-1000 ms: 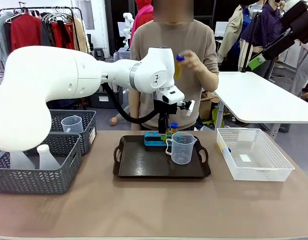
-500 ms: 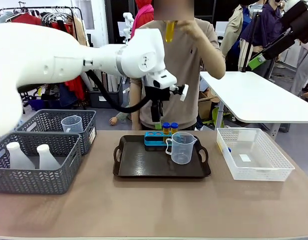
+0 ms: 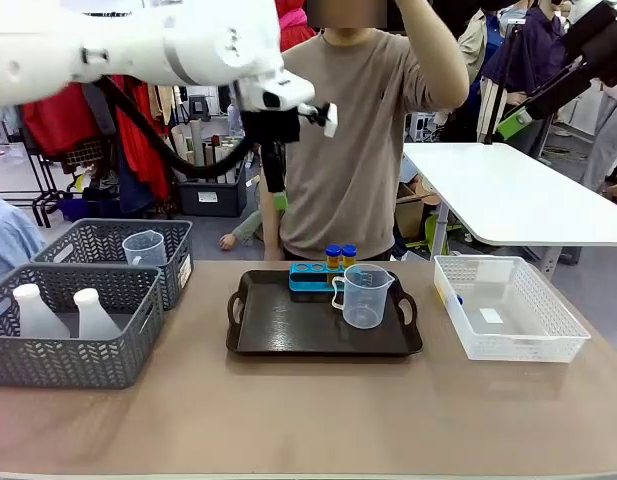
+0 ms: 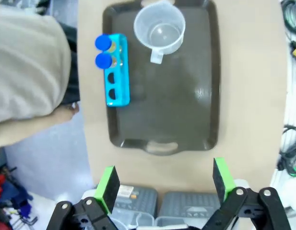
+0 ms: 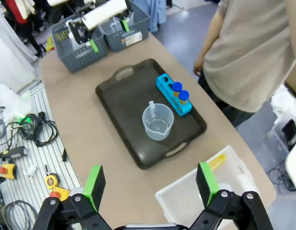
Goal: Prepare the laboratory tools.
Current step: Pick up one Small flask and place it on the Handle tray.
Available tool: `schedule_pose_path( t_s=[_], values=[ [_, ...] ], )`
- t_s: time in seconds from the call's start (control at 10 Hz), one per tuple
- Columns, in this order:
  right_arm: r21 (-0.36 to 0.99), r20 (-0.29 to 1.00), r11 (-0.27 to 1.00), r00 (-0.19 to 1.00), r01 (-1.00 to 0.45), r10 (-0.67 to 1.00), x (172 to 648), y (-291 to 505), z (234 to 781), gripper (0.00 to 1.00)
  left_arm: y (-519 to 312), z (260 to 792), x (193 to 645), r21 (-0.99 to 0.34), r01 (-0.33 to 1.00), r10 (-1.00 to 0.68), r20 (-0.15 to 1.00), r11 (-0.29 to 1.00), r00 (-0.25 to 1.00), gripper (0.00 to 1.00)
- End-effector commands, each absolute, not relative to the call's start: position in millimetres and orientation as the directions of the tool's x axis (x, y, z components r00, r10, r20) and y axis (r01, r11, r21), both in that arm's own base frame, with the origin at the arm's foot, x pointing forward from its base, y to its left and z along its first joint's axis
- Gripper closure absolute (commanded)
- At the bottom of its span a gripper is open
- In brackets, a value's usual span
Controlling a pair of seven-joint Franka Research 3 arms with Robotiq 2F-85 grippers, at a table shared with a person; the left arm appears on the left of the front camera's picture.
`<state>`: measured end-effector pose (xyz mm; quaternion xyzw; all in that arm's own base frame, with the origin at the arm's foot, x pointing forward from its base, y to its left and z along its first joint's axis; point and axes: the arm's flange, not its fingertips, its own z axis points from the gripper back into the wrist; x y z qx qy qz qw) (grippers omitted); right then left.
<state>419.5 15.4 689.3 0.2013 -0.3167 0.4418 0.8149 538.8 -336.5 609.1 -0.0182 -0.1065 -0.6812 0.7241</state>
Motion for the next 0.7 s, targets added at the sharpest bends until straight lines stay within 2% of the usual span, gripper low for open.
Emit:
schedule_pose_path(
  t_s=[0.0,0.2,0.3,0.4,0.6],
  values=[
    [0.049,0.699,0.523,0.403,-0.851,0.591,419.3,15.9,690.6,0.00,-303.0,615.5,521.3,0.142,0.971,-0.962,0.223,0.190,0.156,0.00],
    [0.049,0.699,0.523,0.403,-0.851,0.591,419.3,15.9,690.6,0.00,-287.7,622.6,518.7,0.143,0.968,-0.956,0.242,0.204,0.166,0.00],
    [0.049,0.699,0.523,0.403,-0.851,0.591,419.3,15.9,690.6,0.00,-287.9,614.3,526.5,0.128,0.980,-0.960,0.256,0.150,0.114,0.00],
    [0.049,0.699,0.523,0.403,-0.851,0.591,419.3,15.9,690.6,0.00,-291.1,635.8,530.3,0.147,0.971,-0.964,0.218,0.187,0.153,0.00],
    [0.049,0.699,0.523,0.403,-0.851,0.591,419.3,15.9,690.6,0.00,-291.1,635.8,530.3,0.147,0.971,-0.964,0.218,0.187,0.153,0.00]
  ],
)
